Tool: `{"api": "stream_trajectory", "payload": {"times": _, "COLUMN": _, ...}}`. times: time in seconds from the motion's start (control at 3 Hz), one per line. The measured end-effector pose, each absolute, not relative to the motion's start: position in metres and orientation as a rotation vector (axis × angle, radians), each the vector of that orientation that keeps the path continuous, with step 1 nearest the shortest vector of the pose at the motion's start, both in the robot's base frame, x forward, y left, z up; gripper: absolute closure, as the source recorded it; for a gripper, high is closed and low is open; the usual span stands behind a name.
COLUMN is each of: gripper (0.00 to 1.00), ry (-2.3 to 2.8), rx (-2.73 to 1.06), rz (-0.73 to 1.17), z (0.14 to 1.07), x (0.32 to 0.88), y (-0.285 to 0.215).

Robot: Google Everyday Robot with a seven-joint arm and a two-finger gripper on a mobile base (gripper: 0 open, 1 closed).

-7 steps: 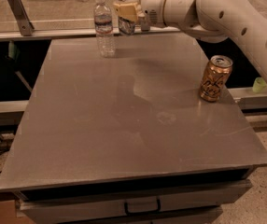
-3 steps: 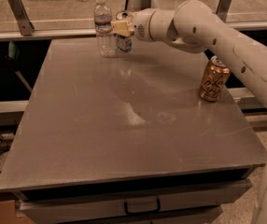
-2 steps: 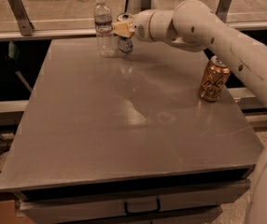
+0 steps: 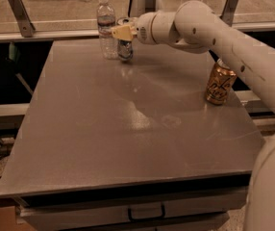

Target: Move redbull can near water bottle

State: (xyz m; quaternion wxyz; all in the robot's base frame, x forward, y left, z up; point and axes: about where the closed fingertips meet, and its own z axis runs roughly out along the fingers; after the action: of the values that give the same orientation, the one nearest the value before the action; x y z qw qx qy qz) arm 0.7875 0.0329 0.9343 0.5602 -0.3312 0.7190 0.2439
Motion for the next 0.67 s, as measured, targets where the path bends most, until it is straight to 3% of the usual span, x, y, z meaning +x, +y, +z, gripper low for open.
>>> {"api": "stream_trajectory", "payload": {"times": 0.33, "gripper": 0.13, "ry": 1.704, "rx": -0.783, "rz": 0.586, "z": 0.9277, "x": 0.7887, "y": 0.0375}}
{"api": "stream_trajectory", "payload": {"times": 0.67, "gripper": 0.00, "ry": 1.708, "rx": -0.781, "rz": 0.586, "z": 0.9233, "x": 0.7882, "y": 0.0384}}
